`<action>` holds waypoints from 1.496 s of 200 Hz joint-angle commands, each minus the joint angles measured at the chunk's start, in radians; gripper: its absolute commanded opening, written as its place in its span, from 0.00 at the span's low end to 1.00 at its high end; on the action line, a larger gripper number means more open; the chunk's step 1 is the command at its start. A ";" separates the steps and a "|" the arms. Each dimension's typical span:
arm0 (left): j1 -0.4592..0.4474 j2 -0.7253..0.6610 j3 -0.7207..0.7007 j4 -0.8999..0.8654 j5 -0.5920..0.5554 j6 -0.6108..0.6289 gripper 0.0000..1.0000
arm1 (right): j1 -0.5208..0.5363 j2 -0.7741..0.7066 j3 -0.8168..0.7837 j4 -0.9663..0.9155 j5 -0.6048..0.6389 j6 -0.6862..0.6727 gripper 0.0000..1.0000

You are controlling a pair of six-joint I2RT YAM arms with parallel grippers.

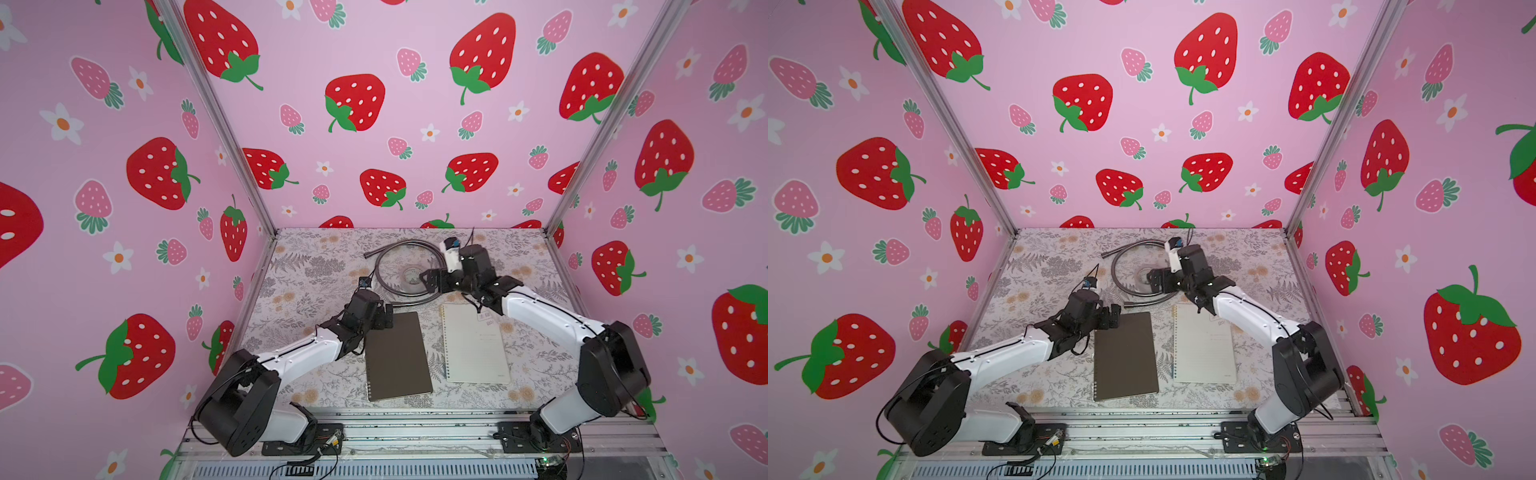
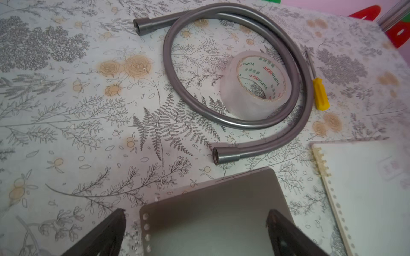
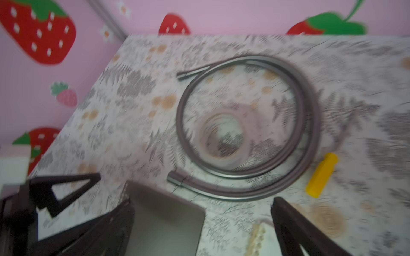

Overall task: Tear off pages from different notebooks
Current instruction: Move the notebook to the center of the board.

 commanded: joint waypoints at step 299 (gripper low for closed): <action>-0.015 0.045 0.017 -0.120 0.192 -0.067 0.99 | 0.026 0.756 0.794 -0.598 -0.569 -0.074 0.70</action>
